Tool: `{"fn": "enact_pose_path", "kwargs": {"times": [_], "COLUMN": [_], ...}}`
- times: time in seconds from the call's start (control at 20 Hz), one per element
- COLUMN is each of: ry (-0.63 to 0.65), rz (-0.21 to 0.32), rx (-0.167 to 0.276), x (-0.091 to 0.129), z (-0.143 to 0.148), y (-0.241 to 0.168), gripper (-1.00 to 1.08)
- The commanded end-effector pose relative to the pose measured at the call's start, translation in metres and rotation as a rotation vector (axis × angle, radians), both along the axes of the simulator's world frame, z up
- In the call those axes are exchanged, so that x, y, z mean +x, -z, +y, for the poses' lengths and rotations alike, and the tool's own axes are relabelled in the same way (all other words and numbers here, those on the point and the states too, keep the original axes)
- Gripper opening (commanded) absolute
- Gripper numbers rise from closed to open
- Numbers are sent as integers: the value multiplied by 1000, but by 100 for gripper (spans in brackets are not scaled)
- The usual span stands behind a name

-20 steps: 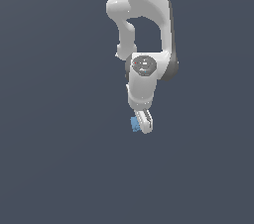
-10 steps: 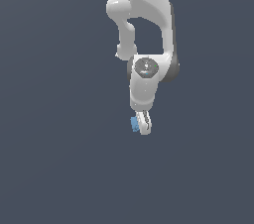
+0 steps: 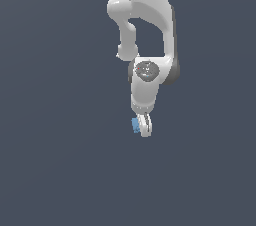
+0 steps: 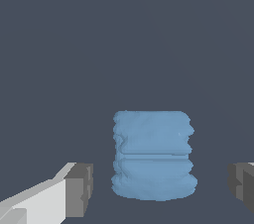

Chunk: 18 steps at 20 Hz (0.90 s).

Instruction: Pick up the object and move it to a goal position.

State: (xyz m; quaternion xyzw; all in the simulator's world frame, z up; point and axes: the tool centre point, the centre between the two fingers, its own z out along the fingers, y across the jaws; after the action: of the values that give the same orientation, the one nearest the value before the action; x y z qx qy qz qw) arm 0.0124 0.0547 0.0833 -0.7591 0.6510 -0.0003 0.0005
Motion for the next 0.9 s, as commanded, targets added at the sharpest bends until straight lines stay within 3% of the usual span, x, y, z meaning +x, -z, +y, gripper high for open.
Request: {"fn": "enact_pose_path", "kwargs": {"times": [0.0,0.5,0.55,0.85], "ry": [1,4,4,4], "rz": [1,1,1,1], "rx": [0,0,0,0], "x": [-1,0,0,0], "z": [0,0,0,0], "y": [10,42,42,42], "gripper": [100,100,-100,-100]}}
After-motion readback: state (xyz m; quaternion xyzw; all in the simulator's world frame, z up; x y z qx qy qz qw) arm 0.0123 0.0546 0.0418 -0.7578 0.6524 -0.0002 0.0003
